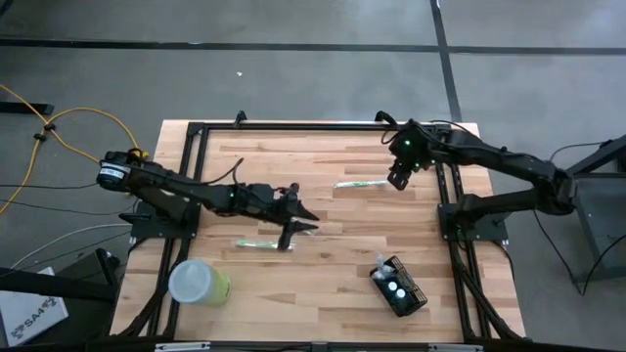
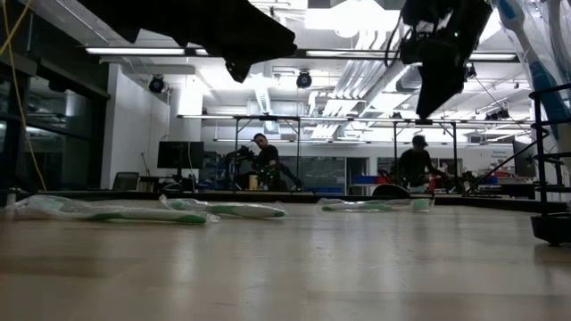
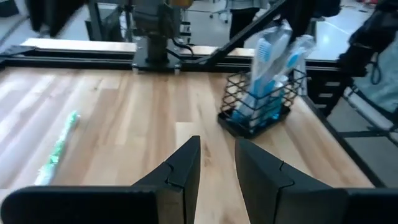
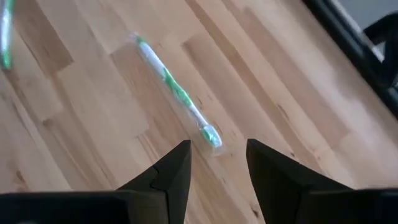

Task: Pick & Place toothbrushing station
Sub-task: Put the top green toothbrush into the bottom section of the black wire organizer

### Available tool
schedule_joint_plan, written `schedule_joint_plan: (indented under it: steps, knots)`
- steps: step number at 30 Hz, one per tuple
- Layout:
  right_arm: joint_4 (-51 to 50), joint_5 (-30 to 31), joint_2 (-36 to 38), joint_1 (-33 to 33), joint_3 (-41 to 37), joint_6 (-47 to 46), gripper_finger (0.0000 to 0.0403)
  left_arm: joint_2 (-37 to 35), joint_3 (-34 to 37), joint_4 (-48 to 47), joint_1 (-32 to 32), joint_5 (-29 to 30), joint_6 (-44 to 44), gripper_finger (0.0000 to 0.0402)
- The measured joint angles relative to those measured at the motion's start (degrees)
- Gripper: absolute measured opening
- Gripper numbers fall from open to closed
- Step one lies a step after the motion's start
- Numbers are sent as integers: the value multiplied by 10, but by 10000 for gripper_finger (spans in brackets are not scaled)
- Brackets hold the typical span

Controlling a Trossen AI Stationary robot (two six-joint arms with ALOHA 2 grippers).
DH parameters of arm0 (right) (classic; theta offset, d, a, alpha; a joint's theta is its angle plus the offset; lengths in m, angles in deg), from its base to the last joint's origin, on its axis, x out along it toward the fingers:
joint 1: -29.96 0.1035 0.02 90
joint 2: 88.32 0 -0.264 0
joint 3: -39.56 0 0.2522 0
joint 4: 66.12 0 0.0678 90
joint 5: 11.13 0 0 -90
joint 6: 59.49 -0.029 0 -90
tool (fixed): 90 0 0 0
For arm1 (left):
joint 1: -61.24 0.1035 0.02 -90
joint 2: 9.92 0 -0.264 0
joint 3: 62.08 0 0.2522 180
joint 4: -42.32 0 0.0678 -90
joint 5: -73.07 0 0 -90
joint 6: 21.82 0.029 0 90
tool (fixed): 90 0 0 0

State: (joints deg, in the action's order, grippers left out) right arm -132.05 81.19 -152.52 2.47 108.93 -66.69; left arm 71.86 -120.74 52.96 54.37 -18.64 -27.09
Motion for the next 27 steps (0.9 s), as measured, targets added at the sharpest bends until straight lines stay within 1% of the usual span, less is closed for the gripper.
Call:
schedule_joint_plan:
  steps: [5,8,12,15,22,25,27]
  knots:
    - [43,-30,0,-25,-47,25,146,0,0,-13,23,-1,8,97]
    - [73,-45,0,-40,-82,35,146,0,0,-36,41,-6,-5,97]
    - [107,-58,0,-60,-125,43,146,0,0,-45,65,-60,-10,97]
    - [127,-61,0,-74,-153,46,146,0,0,-51,76,-81,-11,97]
    - [209,-104,0,-98,-232,50,146,0,0,-53,88,-82,-12,97]
    - [249,-104,0,-98,-260,57,146,0,0,-53,91,-82,-12,97]
    - [256,-104,0,-98,-267,57,146,0,0,-56,93,-82,-11,97]
